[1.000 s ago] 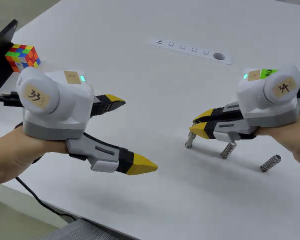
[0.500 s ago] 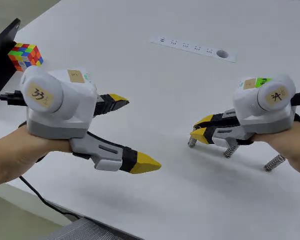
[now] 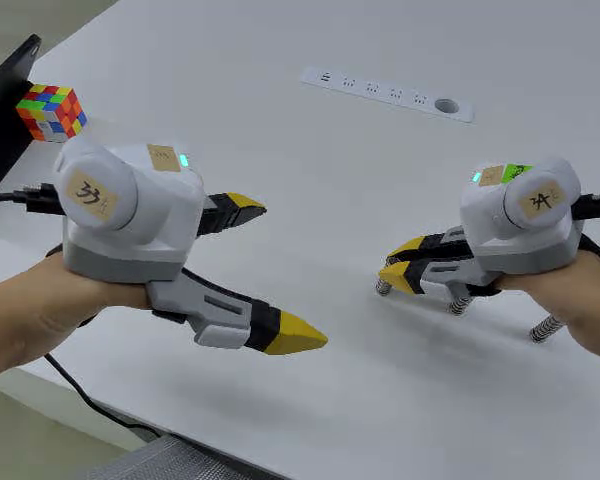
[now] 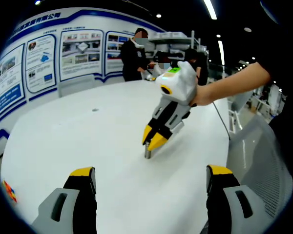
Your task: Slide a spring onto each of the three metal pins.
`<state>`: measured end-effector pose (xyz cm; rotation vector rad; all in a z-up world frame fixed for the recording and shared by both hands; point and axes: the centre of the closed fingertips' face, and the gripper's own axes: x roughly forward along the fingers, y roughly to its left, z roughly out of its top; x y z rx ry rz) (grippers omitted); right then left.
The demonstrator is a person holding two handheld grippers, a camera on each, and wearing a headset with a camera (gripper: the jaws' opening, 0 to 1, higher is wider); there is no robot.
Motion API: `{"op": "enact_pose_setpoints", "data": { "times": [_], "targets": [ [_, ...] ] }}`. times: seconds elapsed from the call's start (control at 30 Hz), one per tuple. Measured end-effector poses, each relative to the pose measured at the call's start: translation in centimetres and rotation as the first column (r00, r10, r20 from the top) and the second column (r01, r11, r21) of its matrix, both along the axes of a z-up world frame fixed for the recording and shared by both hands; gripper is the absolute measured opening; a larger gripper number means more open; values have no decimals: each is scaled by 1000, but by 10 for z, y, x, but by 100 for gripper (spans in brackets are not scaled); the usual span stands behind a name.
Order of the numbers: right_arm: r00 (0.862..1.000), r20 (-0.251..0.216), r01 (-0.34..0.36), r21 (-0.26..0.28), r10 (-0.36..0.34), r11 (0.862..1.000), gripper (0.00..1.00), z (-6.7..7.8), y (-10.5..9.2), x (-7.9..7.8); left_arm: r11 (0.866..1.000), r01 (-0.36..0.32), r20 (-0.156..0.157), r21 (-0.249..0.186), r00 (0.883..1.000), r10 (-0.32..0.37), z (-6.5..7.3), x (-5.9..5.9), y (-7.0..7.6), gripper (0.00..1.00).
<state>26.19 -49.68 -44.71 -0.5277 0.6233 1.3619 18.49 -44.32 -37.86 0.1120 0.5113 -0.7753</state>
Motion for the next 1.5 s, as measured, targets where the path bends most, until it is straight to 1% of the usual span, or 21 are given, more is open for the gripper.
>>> {"op": "enact_pose_setpoints", "data": {
  "times": [0.03, 0.1, 0.3, 0.43, 0.5, 0.57, 0.73, 0.9, 1.0, 1.07, 1.17, 1.23, 1.27, 1.3, 1.33, 1.37, 1.5],
  "targets": [
    [1000, -4, 2, -3, -2, 1000, 12, -1, 0, 0, 1000, -2, -1, 0, 1000, 2, 0, 0, 0, 96],
    [1000, 2, -2, -13, 2, 1000, 12, -2, -1, 0, 1000, -4, 1, -1, 1000, 4, 0, 0, 1, 96],
    [1000, -4, 3, -8, -3, 1000, 12, 0, 0, -1, 1000, -1, 3, -3, 1000, 1, 2, -1, -1, 96],
    [1000, 0, 9, -8, -9, 1000, 15, 0, -1, 1, 1000, 3, 1, 3, 1000, -3, 1, -2, -1, 95],
    [1000, -5, 9, -5, -9, 1000, 16, 1, -1, 0, 1000, 4, 1, 2, 1000, -4, 2, -2, -2, 95],
    [1000, -4, 8, 4, -8, 1000, 16, 4, -1, 0, 1000, 5, 0, 4, 1000, -5, 2, -3, -2, 95],
    [1000, 10, 17, 41, -17, 999, 18, 20, -1, 1, 1000, 16, -1, 12, 1000, -16, 4, -2, -5, 95],
    [999, 21, 38, 89, -40, 995, 22, 38, -6, 7, 999, 22, 1, 24, 1000, -22, 4, 1, -8, 96],
    [998, 42, 50, 99, -54, 994, 23, 49, -15, 12, 999, 21, 1, 26, 1000, -21, 7, 1, -9, 96],
    [996, 54, 70, 123, -77, 990, 25, 60, -21, 16, 1000, 20, 10, 18, 1000, -20, 13, 3, -11, 96],
    [991, 52, 113, 177, -124, 978, 25, 78, -34, 22, 1000, 15, 26, 11, 1000, -16, 21, 9, -13, 97],
    [987, 43, 143, 215, -155, 966, 26, 91, -46, 25, 1000, 19, 39, 11, 999, -19, 27, 13, -16, 97],
    [984, 33, 162, 244, -175, 956, 27, 99, -54, 26, 1000, 26, 49, 7, 998, -27, 31, 16, -18, 97],
    [983, 27, 169, 261, -182, 950, 27, 104, -60, 25, 999, 34, 53, 3, 998, -34, 34, 17, -20, 97],
    [982, 27, 171, 270, -185, 948, 28, 109, -66, 25, 999, 39, 56, 2, 998, -39, 36, 19, -21, 97],
    [981, 26, 179, 279, -194, 943, 28, 113, -77, 25, 999, 42, 62, 4, 997, -42, 39, 22, -22, 98],
    [971, 34, 215, 293, -235, 932, 30, 122, -111, 26, 999, 45, 69, 12, 997, -46, 43, 29, -26, 98]
  ]
}}
